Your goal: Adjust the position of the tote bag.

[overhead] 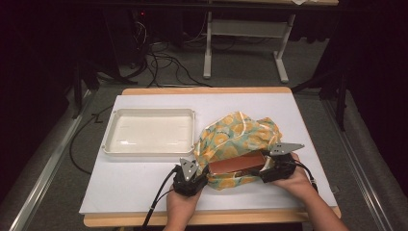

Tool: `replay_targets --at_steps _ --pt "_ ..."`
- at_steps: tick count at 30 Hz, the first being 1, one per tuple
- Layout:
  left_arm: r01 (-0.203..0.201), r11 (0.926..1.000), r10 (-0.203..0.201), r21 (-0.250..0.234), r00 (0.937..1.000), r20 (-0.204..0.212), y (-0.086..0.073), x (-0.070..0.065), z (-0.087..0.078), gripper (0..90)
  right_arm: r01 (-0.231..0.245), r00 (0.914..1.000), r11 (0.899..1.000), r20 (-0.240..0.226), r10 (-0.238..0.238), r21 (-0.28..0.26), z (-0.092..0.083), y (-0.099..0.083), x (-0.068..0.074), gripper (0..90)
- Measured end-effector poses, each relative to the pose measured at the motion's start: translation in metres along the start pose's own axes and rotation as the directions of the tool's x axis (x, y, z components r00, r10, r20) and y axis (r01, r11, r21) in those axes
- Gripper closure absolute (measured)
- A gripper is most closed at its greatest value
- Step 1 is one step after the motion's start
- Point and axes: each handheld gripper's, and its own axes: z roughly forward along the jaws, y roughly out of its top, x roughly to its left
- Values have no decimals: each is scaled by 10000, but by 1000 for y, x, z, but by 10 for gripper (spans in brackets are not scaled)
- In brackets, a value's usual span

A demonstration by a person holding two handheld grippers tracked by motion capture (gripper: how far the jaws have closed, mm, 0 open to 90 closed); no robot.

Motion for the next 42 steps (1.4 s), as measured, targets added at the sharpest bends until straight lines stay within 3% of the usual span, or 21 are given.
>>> replay_targets --at_steps 5,11,17,22,25,26,27,29,30,34,39,42 --pt "116 9992 -114 385 9999 -59 -1 2 8 506 144 9999 9993 7 -145 359 8 -2 0 105" --pt "277 9977 -268 612 9995 -167 1 8 16 531 293 9987 9993 403 -303 234 1 -8 6 234" --pt "116 9952 -74 967 9990 -435 4 17 21 481 324 9964 9993 778 -335 159 -6 -13 12 339" --pt "-225 9939 265 1078 9990 -361 2 13 20 517 306 9947 9995 981 -307 31 -7 -11 14 342" --pt "-212 9895 259 1427 9992 -308 1 13 22 507 239 9955 9996 920 -223 -161 -10 -10 15 334" --pt "-792 9838 873 1606 9952 -440 0 7 23 495 -61 9969 9991 786 94 -422 -12 -8 12 305" --pt "-1033 9802 1131 1691 9924 -489 -1 4 23 487 -171 9968 9986 773 209 -493 -12 -6 10 277" --pt "-1164 9784 1270 1707 9905 -527 -1 3 22 480 -352 9969 9977 678 392 -587 -11 -5 7 254" --pt "-1067 9800 1175 1679 9915 -553 -1 3 22 465 -556 9976 9958 371 584 -732 -8 -4 1 220" --pt "-770 9830 881 1664 9943 -605 0 7 23 454 -719 9973 9956 133 728 -603 0 -4 -3 189" --pt "-802 9821 919 1707 9938 -619 0 6 24 461 -453 9988 9987 196 458 -248 5 -4 -1 191" --pt "-495 9851 622 1645 9954 -733 0 8 23 485 -52 9998 9998 167 55 -189 1 -5 5 281"
